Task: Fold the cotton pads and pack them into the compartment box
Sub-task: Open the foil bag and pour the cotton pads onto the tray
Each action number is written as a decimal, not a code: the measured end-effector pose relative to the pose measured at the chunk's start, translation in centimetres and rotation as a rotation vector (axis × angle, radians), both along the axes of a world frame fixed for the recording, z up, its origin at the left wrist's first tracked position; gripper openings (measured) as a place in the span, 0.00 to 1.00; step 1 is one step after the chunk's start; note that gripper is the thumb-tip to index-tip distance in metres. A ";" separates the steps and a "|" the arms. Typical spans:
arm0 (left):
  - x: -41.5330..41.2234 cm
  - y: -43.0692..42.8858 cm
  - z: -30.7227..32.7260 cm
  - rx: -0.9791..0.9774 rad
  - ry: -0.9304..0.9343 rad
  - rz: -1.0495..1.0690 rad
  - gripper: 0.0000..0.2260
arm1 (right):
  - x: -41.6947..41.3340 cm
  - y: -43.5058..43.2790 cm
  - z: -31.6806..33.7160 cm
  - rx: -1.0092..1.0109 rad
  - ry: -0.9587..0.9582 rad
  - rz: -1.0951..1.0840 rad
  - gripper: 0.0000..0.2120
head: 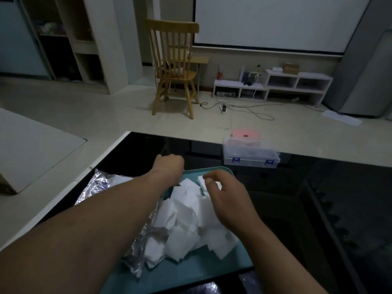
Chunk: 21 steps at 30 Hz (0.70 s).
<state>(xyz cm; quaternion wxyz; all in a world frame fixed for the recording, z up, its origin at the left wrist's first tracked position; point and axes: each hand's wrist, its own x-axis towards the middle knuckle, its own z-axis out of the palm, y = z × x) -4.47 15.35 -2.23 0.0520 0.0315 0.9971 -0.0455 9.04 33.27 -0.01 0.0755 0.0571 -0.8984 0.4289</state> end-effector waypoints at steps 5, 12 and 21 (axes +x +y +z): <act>2.0 -0.3 2.0 0.018 0.195 -0.084 0.06 | 0.0 0.6 -0.3 0.024 -0.024 0.008 0.10; 12.4 0.3 4.3 0.237 0.552 -0.293 0.14 | 0.8 0.9 0.1 0.088 -0.052 0.058 0.16; 19.5 1.2 0.4 0.123 0.150 -0.238 0.31 | 3.4 8.4 -2.5 0.443 -0.325 -0.137 0.14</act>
